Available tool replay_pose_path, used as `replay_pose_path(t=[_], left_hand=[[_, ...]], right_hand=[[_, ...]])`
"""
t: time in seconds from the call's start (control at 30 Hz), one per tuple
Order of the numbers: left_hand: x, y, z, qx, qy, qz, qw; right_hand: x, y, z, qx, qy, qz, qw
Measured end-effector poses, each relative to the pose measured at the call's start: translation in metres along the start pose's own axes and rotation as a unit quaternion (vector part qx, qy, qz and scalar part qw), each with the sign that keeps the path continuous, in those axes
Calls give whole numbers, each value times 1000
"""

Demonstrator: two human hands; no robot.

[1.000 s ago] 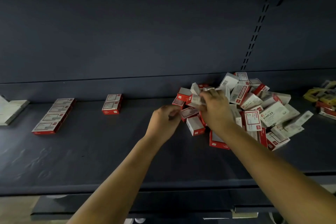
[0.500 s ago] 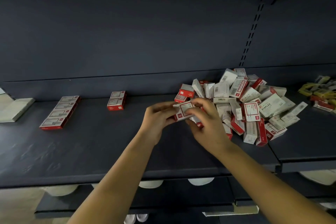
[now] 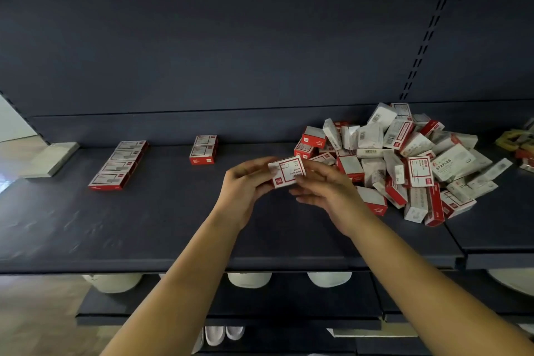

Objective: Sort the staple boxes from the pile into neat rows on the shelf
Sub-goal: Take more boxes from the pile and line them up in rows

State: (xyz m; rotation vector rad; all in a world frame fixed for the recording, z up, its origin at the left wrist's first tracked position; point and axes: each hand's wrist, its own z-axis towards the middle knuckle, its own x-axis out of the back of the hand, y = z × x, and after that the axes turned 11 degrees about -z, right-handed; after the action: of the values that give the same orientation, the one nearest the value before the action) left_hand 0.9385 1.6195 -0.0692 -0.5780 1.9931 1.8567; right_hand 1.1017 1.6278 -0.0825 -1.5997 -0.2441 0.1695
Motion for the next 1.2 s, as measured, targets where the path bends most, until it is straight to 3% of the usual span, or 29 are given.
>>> replay_pose_path(t=[0.27, 0.43, 0.57, 0.67, 0.77, 0.87, 1.03, 1.2], left_hand=[[21, -4, -12, 51, -42, 50, 997], [39, 5, -12, 97, -49, 38, 993], [64, 21, -11, 117, -18, -3, 993], [84, 36, -7, 102, 11, -46, 994], [101, 51, -7, 86, 26, -73, 993], [117, 63, -9, 81, 22, -80, 993], [136, 74, -5, 76, 19, -103, 992], [142, 75, 0, 78, 13, -117, 990]], right_hand=[[-18, -9, 18, -9, 59, 23, 998], [-47, -15, 24, 15, 16, -57, 998], [-70, -19, 27, 12, 36, -85, 996], [-89, -17, 26, 55, 15, -168, 984], [-108, -10, 28, 152, -14, -351, 924], [-126, -2, 35, 223, 12, -456, 862], [-153, -5, 46, 316, 124, -498, 798], [-164, -8, 59, 363, 130, -544, 746]])
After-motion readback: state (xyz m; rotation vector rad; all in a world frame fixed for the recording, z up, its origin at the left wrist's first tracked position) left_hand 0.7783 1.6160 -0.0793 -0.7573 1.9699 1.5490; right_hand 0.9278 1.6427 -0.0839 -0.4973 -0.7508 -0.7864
